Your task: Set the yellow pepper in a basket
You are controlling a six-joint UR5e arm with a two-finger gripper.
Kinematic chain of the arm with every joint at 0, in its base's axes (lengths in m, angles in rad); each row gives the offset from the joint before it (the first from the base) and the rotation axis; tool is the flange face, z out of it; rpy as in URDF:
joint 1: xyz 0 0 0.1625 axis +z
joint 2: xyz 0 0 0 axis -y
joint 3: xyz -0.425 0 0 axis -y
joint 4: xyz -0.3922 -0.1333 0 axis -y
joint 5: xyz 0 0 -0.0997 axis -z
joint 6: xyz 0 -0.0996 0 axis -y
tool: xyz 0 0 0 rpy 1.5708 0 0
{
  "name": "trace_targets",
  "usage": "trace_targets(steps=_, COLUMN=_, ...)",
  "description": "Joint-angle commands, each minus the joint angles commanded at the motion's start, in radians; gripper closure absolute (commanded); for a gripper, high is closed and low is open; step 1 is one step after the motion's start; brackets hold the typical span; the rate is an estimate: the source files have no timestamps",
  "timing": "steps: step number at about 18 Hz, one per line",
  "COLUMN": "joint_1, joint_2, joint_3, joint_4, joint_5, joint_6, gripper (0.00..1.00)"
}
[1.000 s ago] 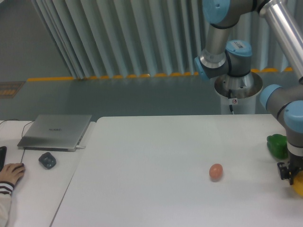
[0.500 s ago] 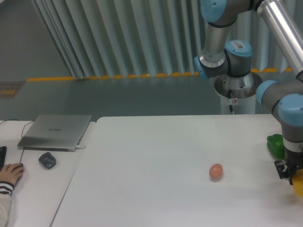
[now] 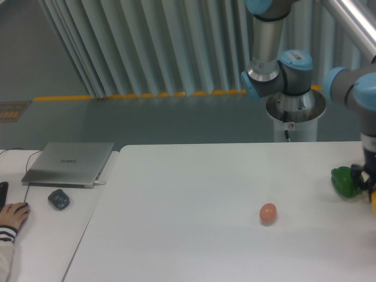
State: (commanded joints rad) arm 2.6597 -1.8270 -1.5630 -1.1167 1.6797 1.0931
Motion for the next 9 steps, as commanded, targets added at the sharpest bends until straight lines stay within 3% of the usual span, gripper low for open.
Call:
trace_targets(steps=3, joint_1=0.057, joint_2=0.005, joint_3=-0.025, joint_4=0.006, joint_5=0.035, joint_6=0.167, gripper=0.30)
trace_targets(steps=9, joint_1=0.190, joint_2=0.034, joint_3=-0.075, joint_4=0.014, joint_5=0.074, joint_6=0.644, gripper=0.28)
